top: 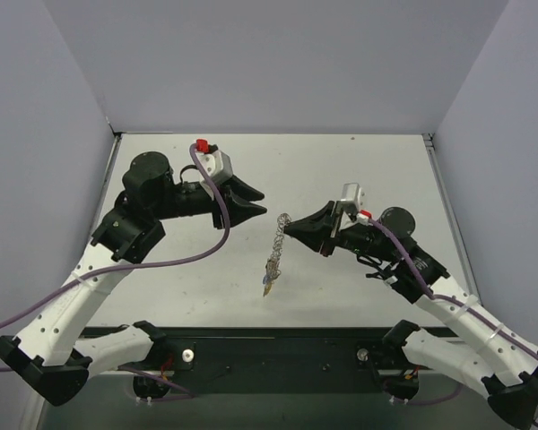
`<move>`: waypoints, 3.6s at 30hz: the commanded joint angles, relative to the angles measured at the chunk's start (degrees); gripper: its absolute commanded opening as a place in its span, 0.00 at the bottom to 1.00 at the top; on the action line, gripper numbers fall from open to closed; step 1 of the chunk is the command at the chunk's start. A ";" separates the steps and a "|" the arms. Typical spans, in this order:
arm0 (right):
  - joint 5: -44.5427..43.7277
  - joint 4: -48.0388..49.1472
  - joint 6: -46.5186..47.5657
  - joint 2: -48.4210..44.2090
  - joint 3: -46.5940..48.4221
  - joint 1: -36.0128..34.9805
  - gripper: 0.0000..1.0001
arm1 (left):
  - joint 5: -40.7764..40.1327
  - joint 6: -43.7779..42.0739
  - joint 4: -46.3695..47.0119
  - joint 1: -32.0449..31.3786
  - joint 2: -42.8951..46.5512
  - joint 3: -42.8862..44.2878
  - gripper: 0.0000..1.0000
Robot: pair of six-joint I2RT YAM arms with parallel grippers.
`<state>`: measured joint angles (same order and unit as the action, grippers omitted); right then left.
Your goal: Put the keys on the keyring
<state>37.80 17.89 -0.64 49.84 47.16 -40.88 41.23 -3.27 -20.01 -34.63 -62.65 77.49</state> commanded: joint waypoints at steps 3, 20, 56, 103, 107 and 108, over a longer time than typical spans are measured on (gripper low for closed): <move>1.12 32.45 -15.34 -3.18 -6.11 4.58 0.00 | 11.59 12.40 22.81 0.18 0.25 -6.38 0.43; 5.44 39.41 -20.89 -0.27 -5.41 4.85 0.00 | 15.63 15.04 28.09 0.00 -4.67 -5.95 0.40; 5.54 39.95 -21.68 0.61 -5.76 5.02 0.04 | 13.88 14.87 29.41 -4.66 -7.31 -4.19 0.00; -23.92 -5.66 -16.14 40.21 30.14 7.57 1.00 | -20.57 18.47 9.56 36.19 12.29 -15.88 0.00; -24.97 -12.85 -17.55 57.50 44.80 6.17 1.00 | -31.01 16.72 6.13 37.62 11.85 -13.95 0.00; -25.23 -14.19 -17.72 60.25 47.56 5.47 1.00 | -31.65 16.63 6.12 37.71 11.77 -13.95 0.00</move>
<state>13.43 11.68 -16.40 100.03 83.15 -33.63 17.50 13.23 -13.34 2.70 -51.27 60.14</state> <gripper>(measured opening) 0.999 0.027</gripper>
